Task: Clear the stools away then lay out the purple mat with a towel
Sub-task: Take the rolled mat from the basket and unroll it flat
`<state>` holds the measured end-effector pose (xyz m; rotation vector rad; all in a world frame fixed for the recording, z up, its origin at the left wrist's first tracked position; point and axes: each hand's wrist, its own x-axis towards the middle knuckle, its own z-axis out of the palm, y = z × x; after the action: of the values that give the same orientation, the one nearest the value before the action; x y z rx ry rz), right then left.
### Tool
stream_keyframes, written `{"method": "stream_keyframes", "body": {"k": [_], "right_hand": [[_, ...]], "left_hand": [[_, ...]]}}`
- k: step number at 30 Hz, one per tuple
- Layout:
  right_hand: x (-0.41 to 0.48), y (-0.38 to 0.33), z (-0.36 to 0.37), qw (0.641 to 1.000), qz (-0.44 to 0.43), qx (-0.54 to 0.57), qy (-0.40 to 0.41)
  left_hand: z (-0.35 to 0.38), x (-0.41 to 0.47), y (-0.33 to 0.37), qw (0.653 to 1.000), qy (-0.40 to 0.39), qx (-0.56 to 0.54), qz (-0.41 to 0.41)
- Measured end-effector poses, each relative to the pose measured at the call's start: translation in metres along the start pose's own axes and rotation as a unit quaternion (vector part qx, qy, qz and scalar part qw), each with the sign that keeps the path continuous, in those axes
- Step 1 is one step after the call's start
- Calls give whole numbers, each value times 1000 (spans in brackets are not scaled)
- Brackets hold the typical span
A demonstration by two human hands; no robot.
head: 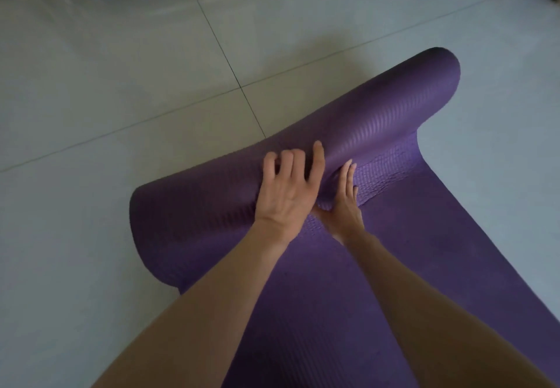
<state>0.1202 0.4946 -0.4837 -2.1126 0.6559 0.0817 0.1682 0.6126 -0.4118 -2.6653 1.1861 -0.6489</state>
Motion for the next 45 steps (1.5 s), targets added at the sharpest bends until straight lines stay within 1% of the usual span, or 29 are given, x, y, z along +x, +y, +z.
{"method": "stream_keyframes", "body": {"k": [1,3,5,7,9,13,14,17,18,19,20,22,23,24,26,28,30,32,34,35,36,37,40,41,42,43,44,45], "right_hand": [[1,5,0,1000,4,-18,-14],[9,8,2,994,33,-95,-42],[20,0,4,984,73,-151,-67],[27,-8,10,982,91,-150,-71],[32,-16,15,981,84,-163,-58],[42,-24,16,980,22,-198,-12],[47,-25,13,980,11,-201,-8],[61,-24,12,979,0,-205,-23],[61,-23,10,980,6,-195,-29],[61,-21,13,982,10,-185,-33],[62,-20,16,983,11,-178,-36],[63,-18,18,983,9,-177,-41],[63,-18,16,982,5,-181,-44],[63,-17,15,982,2,-182,-47],[61,-19,12,983,1,-180,-48],[58,-27,15,986,-6,-160,-40],[59,-37,18,991,-4,-135,-23],[60,-44,19,994,7,-113,-4],[61,-42,21,994,9,-105,6],[61,-40,22,994,7,-106,5],[62,-37,23,994,7,-113,2],[63,-35,25,992,9,-128,-3],[74,-42,31,980,52,-187,-39],[77,-45,32,977,62,-200,-48],[79,-47,34,974,68,-208,-55],[79,-46,35,973,69,-215,-56],[78,-44,34,972,67,-219,-55],[76,-42,34,971,66,-223,-56]], "left_hand": [[3,-6,6,1000,-26,4,-4],[13,-11,6,992,-109,31,-57],[33,-10,-5,982,-172,20,-81],[52,2,-24,971,-216,-6,-98],[62,11,-44,963,-240,-39,-114],[75,10,-56,950,-255,-110,-143],[77,12,-58,950,-243,-126,-149],[85,30,-74,959,-160,-158,-175],[85,37,-83,956,-157,-163,-185],[89,41,-92,947,-178,-168,-210],[95,44,-102,928,-217,-176,-244],[101,50,-115,879,-314,-201,-297],[101,53,-118,865,-338,-205,-308],[100,55,-120,861,-344,-207,-311],[93,58,-119,867,-329,-206,-313],[81,52,-110,893,-277,-173,-309],[67,50,-97,927,-198,-120,-296],[54,49,-87,953,-109,-77,-271],[47,43,-76,968,-22,-39,-246],[47,37,-68,971,12,-26,-238],[49,31,-61,971,30,-15,-235],[52,27,-56,971,29,3,-235],[62,30,-62,966,-76,7,-247],[62,32,-63,965,-86,14,-248],[61,32,-59,965,-81,26,-248],[58,28,-50,969,-50,19,-240],[56,22,-36,977,-26,0,-214],[56,12,-23,981,-21,-16,-195]]}}
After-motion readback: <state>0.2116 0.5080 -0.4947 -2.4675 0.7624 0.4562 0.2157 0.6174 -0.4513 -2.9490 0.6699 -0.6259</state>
